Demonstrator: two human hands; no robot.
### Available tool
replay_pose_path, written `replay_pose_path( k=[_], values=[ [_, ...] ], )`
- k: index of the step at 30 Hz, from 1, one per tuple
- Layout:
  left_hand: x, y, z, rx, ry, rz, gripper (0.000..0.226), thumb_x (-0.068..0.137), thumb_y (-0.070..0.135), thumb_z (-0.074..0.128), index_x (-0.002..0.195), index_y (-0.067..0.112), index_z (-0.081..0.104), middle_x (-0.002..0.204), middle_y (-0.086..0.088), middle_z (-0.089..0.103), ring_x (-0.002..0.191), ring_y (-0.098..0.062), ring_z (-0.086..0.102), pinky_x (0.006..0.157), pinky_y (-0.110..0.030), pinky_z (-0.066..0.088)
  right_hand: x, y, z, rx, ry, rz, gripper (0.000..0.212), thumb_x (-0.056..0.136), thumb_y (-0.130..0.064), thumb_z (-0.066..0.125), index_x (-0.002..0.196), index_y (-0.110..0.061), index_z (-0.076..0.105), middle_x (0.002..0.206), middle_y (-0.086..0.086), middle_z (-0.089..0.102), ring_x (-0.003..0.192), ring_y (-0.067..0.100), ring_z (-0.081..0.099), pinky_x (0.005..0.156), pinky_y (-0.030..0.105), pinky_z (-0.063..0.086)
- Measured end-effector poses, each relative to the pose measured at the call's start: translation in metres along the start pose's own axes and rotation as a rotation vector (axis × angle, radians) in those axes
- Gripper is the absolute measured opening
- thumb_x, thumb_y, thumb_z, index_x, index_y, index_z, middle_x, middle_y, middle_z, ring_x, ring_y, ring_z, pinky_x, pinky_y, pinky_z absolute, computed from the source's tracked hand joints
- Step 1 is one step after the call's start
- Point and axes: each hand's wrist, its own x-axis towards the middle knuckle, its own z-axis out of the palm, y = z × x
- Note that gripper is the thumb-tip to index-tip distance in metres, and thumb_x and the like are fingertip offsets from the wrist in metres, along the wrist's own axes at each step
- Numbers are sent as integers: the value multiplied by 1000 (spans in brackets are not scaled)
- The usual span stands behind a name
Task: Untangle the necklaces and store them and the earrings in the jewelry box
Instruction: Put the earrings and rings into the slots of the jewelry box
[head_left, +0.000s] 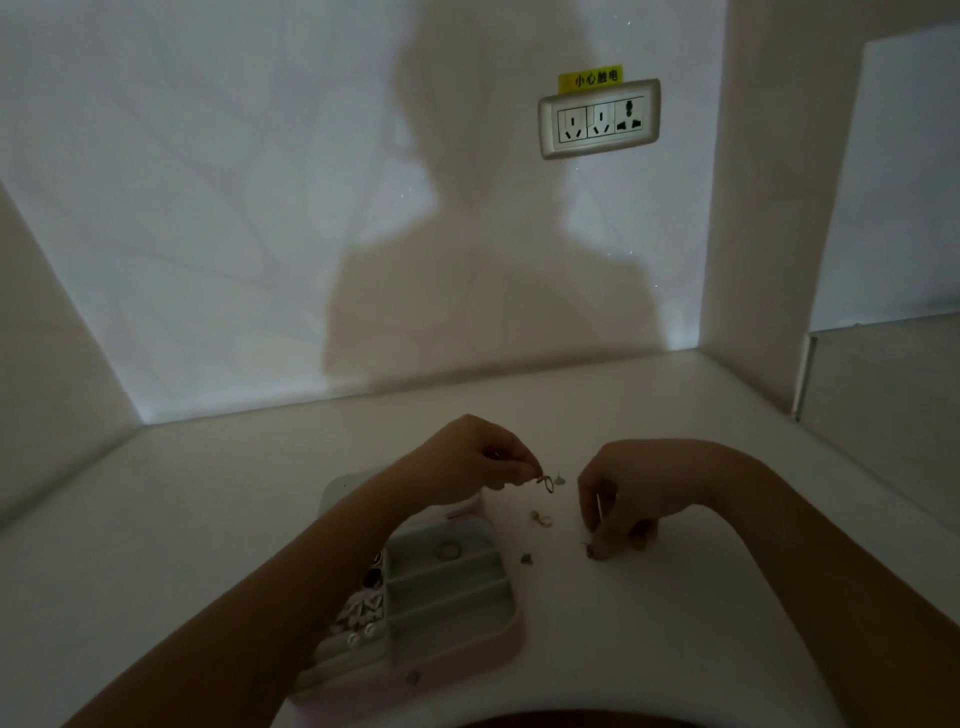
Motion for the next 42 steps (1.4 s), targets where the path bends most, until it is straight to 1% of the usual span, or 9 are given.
replay_pose_path(
  k=[3, 6, 9, 12, 18, 22, 29, 35, 42],
  values=[
    [-13, 1, -6, -118, 29, -22, 10, 87, 18, 63, 93, 20, 71, 91, 3, 70, 87, -9, 64, 76, -16, 53, -2, -6, -3, 6, 149, -80, 19, 74, -27, 79, 84, -17, 67, 83, 4, 71, 56, 6, 61, 52, 17, 46],
    [-28, 6, -13, -155, 50, -24, 9, 87, 19, 63, 90, 23, 71, 86, 8, 69, 79, 1, 62, 69, -11, 49, -3, -13, -3, 183, 283, -210, 15, 80, -22, 74, 93, -19, 70, 87, -2, 72, 66, 5, 66, 57, 14, 48],
    [-43, 11, -19, -176, 89, -11, 8, 87, 19, 63, 85, 23, 70, 80, 11, 68, 68, 4, 58, 63, -7, 47, -4, -23, 3, 354, 234, -315, 19, 82, -21, 70, 101, -25, 71, 94, -8, 72, 83, 2, 67, 69, 14, 50],
    [-59, 14, -24, -203, 116, -9, 9, 86, 21, 63, 81, 25, 69, 81, 8, 70, 68, 1, 59, 62, -10, 47, -3, -37, 14, 418, 206, -395, 14, 82, -26, 68, 95, -26, 73, 92, -6, 73, 85, 6, 67, 74, 16, 51],
    [-84, 11, -27, -211, 147, -42, 12, 87, 21, 61, 78, 26, 67, 72, 15, 68, 63, 3, 57, 60, -9, 46, -2, -56, 33, 579, 221, -479, 9, 84, -17, 64, 82, -16, 73, 76, -2, 73, 70, 5, 66, 63, 12, 48],
    [-100, 9, -29, -239, 196, -44, 9, 87, 19, 61, 82, 21, 68, 68, 17, 66, 61, 6, 57, 60, -10, 46, 4, -68, 46, 643, 214, -494, 10, 82, -11, 66, 89, -11, 74, 84, 5, 74, 75, 10, 68, 68, 16, 52],
    [-124, 3, -30, -311, 285, -60, 8, 88, 16, 61, 82, 19, 67, 57, 17, 63, 51, 7, 55, 52, -7, 41, 7, -88, 62, 672, 288, -547, 20, 68, -27, 70, 79, -12, 76, 74, 15, 70, 62, 13, 62, 61, 16, 49],
    [-135, -12, -33, -338, 438, -73, 5, 82, 14, 68, 79, 19, 69, 69, 3, 70, 61, -6, 64, 57, -15, 49, 11, -105, 78, 590, 422, -579, 9, 81, -13, 69, 78, -19, 73, 68, 2, 71, 59, 11, 65, 58, 18, 50],
    [-158, -27, -39, -303, 450, -68, 7, 76, 15, 72, 79, 21, 75, 75, 3, 74, 73, -11, 70, 69, -23, 56, 12, -125, 93, 303, 545, -589, 7, 85, -21, 68, 80, -25, 73, 63, -11, 67, 61, 1, 63, 60, 11, 46]
  ],
)
